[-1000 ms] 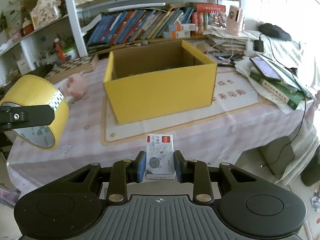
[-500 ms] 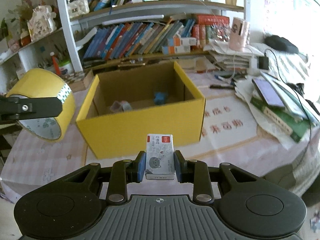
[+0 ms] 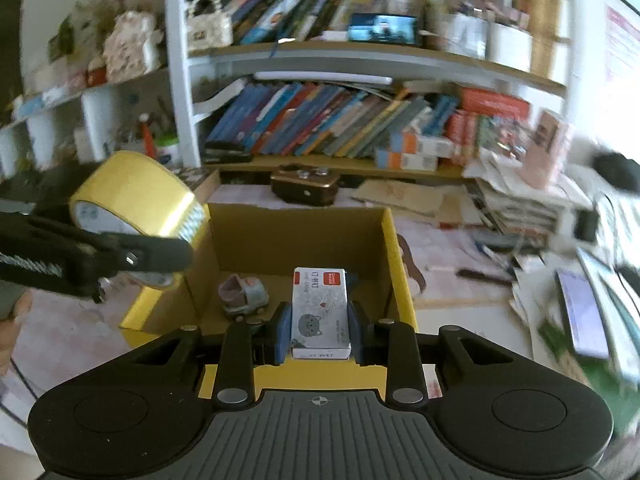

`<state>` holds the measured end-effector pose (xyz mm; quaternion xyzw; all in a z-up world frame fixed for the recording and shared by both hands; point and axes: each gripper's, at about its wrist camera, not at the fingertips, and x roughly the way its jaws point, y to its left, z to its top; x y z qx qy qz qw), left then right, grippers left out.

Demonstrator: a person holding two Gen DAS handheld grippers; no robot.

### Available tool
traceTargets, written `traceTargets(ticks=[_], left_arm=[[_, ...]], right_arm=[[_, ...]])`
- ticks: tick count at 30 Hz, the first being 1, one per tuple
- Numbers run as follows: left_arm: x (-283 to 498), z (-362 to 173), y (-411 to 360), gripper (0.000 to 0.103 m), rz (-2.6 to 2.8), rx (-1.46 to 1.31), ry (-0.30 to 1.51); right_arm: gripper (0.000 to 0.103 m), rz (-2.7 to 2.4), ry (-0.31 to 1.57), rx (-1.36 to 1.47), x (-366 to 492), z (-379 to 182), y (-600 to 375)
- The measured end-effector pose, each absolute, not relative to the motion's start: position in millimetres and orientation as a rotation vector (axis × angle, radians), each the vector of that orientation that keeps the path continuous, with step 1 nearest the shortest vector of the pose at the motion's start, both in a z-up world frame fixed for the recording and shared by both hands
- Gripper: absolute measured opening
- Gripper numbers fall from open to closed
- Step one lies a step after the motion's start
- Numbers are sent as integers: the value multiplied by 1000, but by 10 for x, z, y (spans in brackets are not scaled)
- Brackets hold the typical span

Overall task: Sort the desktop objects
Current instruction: 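Lower the tape roll and card into the yellow box and open both tools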

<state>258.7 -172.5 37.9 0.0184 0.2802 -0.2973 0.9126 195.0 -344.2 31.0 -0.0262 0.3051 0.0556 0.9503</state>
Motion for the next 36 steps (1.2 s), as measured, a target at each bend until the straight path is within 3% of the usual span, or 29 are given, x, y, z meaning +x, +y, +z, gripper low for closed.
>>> traceTargets(ticks=[18,31,36], left_arm=[[3296,-293,-2259,89,-634,355,844],[3347,-326,-2315,91,-657,356,871],[3264,-263,-2259,92,-627,323,837]], right_arm=[[29,400,894,-425,3159,-326,-3349],[30,486,1015,-488,3458,-538,-3261],[35,482,973,-470,3412,-461,-3285]])
